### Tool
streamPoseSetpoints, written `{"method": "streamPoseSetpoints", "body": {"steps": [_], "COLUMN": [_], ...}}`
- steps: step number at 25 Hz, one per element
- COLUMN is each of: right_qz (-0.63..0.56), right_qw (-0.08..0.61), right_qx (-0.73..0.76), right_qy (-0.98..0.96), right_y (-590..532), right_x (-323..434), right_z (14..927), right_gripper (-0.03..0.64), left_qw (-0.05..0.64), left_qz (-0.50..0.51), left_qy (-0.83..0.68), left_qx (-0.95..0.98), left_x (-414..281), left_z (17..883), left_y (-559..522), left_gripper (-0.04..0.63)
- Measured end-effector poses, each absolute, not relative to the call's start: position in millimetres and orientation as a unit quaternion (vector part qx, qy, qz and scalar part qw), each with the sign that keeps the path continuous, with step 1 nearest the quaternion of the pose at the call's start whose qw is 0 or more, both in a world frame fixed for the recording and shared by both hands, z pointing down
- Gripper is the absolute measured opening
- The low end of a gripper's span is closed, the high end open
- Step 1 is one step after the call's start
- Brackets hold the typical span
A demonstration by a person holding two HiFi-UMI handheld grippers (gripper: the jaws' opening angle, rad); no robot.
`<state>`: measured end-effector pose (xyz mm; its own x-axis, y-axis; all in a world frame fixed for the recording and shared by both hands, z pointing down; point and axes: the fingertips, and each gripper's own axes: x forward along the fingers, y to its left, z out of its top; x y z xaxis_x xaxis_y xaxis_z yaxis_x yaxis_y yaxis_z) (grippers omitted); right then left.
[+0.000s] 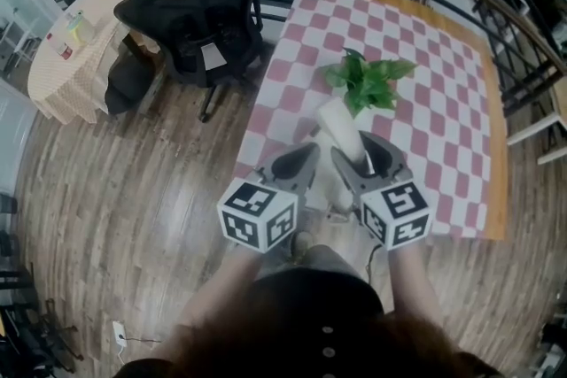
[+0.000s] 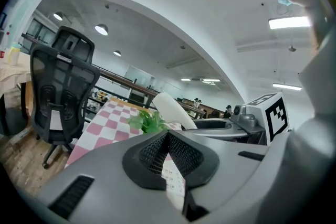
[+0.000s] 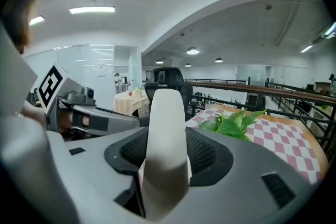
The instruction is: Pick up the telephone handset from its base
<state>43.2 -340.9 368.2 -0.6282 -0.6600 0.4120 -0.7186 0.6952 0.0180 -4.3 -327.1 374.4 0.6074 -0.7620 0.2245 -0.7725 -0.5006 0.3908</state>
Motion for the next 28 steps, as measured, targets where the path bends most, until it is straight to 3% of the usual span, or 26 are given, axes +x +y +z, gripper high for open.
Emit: {"method": "streamPoseSetpoints", "body": {"steps": [8,28], "right_qz": [0.086,0.077], "right_qw": [0.120,0.055], "right_qx": [0.403,0.468], "right_qy": [-0.903,-0.879], "right_y": [-342.6,-327.4], "right_x": [63.2,106.9], "right_z": [322.6,302.4], "right_gripper": [0.221,0.221], "left_qw": [0.190,0.146], "left_qz": [0.005,-0.011], "left_qy": [-0.428,-0.377], "left_qx": [0.883,0.914], "left_x": [6.8,31.7], "left_z": [347.1,324.7], "left_y": [-339.4,-344.6], "left_gripper": [0.006,0.006]}}
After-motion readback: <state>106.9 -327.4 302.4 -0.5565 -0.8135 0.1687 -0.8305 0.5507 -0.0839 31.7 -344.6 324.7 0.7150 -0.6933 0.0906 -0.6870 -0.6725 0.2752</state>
